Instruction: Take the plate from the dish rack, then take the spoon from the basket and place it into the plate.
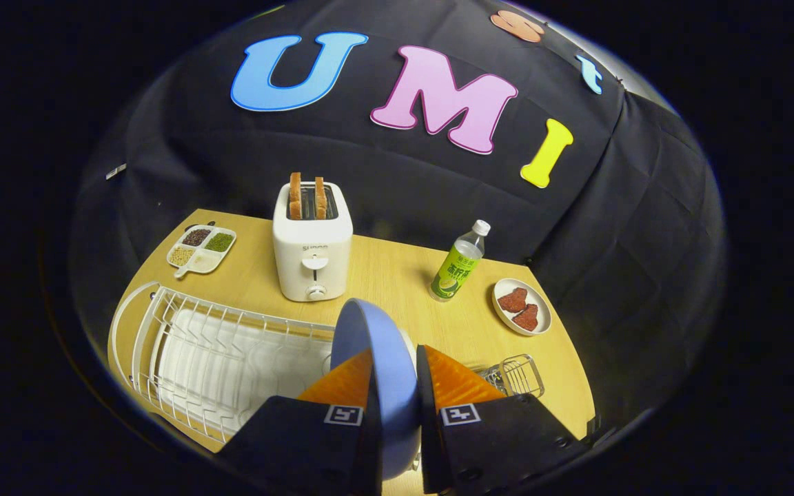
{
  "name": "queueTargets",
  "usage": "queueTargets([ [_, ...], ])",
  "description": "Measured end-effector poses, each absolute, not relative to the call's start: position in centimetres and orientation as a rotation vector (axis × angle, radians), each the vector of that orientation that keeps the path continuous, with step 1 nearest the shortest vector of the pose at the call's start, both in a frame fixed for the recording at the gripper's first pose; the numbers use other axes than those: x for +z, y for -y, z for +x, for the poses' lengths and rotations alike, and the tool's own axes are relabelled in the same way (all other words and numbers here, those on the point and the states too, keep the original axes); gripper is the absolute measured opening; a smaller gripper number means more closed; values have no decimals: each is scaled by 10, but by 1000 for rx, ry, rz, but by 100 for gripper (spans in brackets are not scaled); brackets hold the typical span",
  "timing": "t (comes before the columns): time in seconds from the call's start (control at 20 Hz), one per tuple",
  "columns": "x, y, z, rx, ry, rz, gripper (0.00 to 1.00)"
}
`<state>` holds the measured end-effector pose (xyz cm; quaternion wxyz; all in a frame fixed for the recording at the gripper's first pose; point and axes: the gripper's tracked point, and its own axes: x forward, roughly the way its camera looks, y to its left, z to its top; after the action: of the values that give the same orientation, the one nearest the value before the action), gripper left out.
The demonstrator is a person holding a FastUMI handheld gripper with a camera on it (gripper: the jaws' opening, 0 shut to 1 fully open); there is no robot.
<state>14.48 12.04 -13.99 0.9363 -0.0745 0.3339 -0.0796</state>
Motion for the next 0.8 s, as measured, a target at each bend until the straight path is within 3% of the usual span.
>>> queueTargets([
  [0.5, -133, -63, 141, -223, -695, 8, 23],
  [0.8, -126, -51, 109, -57, -702, 251, 23],
])
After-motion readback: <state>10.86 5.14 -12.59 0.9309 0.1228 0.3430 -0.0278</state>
